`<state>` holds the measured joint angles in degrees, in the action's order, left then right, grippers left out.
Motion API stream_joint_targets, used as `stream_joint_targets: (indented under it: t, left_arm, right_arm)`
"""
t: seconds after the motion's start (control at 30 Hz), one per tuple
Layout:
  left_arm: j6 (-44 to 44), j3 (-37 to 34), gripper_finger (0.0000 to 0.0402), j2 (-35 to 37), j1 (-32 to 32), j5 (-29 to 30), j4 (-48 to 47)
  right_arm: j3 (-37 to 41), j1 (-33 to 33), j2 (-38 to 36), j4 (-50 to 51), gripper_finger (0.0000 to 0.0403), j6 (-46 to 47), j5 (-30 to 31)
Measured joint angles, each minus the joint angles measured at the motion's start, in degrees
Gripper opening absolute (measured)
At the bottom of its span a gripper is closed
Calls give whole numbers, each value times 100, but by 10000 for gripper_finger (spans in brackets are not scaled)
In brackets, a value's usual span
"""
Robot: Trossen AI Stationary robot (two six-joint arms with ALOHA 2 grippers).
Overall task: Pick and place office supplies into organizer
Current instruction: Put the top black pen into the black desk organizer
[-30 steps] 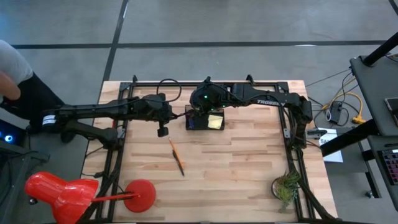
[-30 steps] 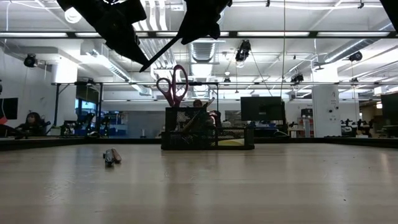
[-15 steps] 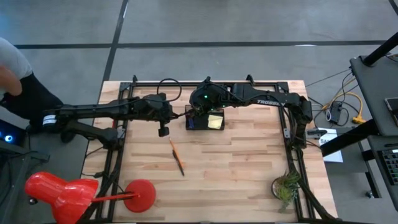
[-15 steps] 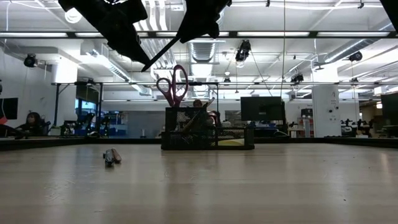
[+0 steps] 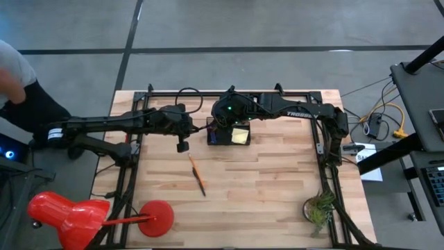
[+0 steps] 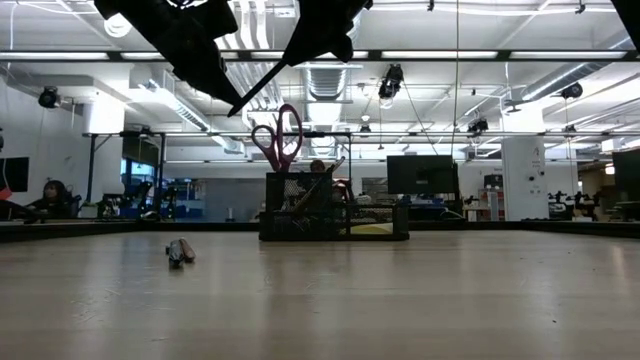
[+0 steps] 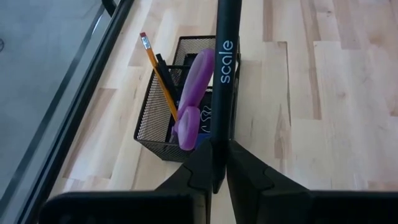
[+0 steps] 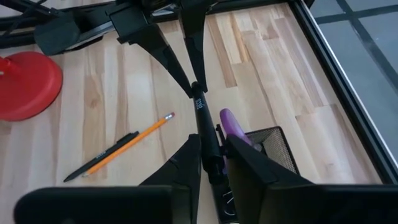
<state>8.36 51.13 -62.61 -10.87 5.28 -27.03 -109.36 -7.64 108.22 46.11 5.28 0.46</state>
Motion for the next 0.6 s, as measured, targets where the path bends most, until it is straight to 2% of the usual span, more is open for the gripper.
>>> stream_joint_targets:
  t: [0.23, 0.6]
  left_arm:
    - [-50, 0, 27, 4, 2, 2, -2]
    - [-369, -7, 111, 224, 7, 312, -220]
  right_arm:
    - [0, -9, -1, -18, 38, -5, -27]
    - [2, -86, -4, 195, 37, -117, 754]
